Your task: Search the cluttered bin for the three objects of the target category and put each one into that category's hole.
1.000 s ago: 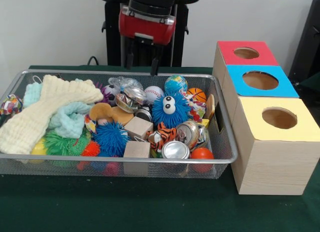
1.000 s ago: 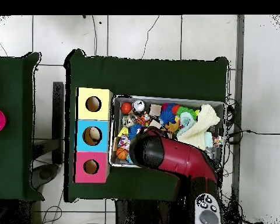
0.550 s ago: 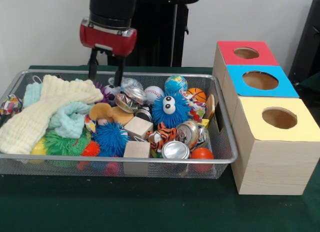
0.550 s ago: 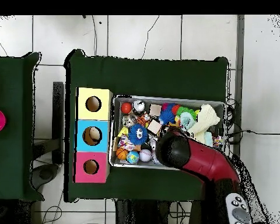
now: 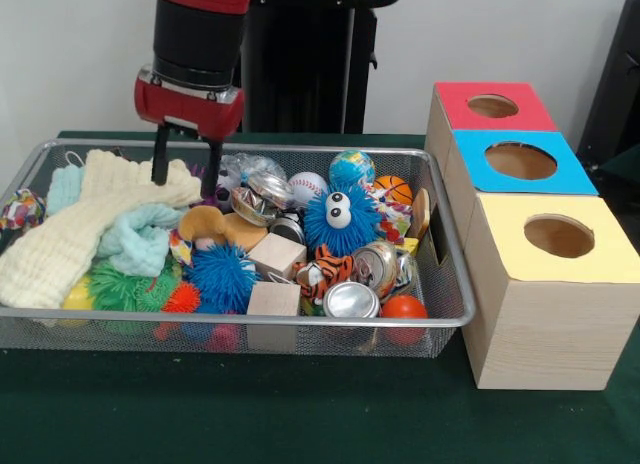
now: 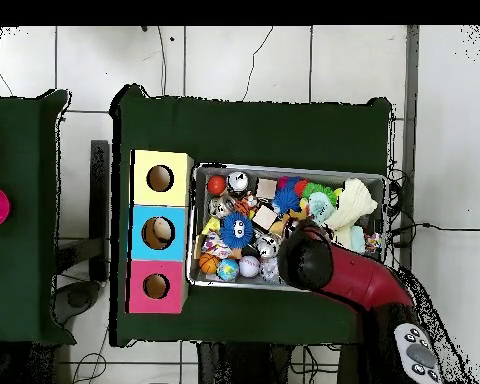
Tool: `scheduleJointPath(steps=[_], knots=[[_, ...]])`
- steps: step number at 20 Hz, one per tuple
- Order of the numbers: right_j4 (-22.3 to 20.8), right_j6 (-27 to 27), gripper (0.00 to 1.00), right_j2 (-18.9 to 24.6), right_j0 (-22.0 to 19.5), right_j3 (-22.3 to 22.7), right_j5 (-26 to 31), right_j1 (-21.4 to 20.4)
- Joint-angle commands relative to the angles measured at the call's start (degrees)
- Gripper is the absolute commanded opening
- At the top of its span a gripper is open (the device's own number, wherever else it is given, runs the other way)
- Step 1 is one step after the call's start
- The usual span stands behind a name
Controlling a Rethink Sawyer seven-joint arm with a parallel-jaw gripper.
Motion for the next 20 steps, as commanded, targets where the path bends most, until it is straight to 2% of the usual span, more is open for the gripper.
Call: scheduleJointPath(steps=[1,8,15,19,20], knots=[[-3.3,6.2,1.00,7.0,-0.5,-0.4,-6.5,4.9],[-3.2,8.2,1.00,7.2,0.0,1.6,-10.2,6.1],[-3.1,6.8,1.00,8.8,-1.7,0.7,-8.8,6.2],[-2.7,7.8,1.00,10.3,-2.5,1.8,-9.5,4.6],[-1.9,7.9,1.00,10.4,-2.1,1.8,-7.8,3.3]])
